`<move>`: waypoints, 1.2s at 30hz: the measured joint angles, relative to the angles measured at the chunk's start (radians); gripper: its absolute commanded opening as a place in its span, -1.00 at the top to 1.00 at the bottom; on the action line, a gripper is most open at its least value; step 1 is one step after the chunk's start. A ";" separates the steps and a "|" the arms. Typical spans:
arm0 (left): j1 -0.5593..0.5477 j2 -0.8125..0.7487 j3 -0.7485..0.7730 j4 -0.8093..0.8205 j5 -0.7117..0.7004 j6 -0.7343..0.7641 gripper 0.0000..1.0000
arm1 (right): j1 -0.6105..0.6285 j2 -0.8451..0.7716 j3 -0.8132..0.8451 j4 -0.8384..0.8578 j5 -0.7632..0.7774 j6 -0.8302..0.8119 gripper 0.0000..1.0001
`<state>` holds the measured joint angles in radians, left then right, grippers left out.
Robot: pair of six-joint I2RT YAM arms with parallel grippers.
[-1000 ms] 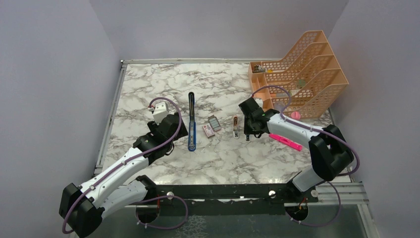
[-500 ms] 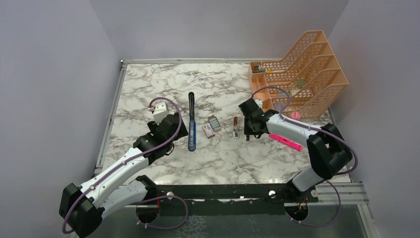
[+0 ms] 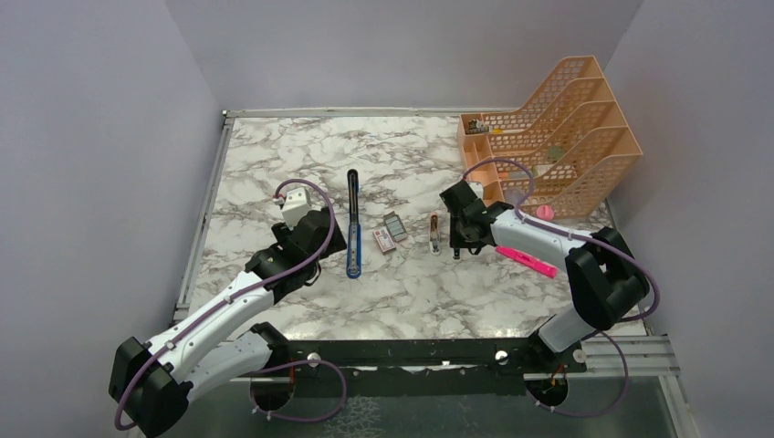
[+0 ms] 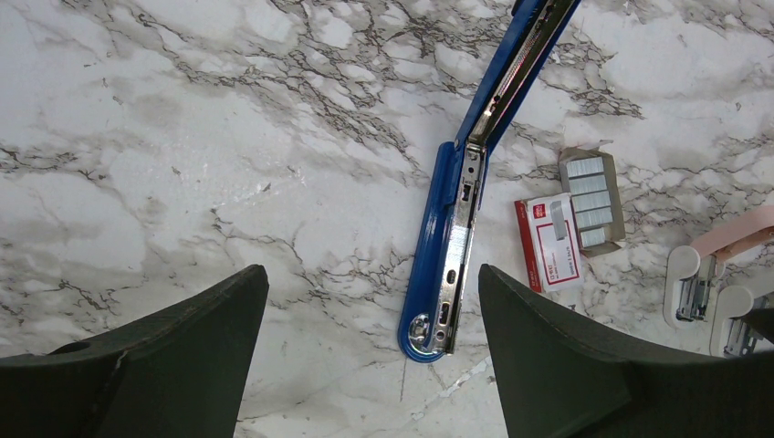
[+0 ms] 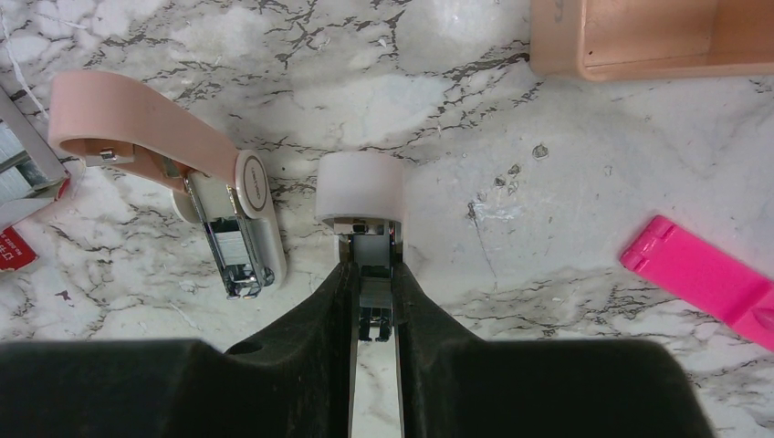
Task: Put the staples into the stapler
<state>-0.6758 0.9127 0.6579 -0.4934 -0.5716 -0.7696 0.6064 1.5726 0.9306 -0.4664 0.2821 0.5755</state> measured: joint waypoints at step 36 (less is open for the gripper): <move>0.000 0.000 0.000 0.005 0.000 0.000 -0.71 | -0.005 -0.033 -0.007 0.004 -0.022 -0.009 0.55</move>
<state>-0.6758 0.9127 0.6579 -0.4881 -0.5713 -0.7696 0.6018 1.5398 0.9234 -0.4625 0.2604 0.5663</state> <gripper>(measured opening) 0.857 0.229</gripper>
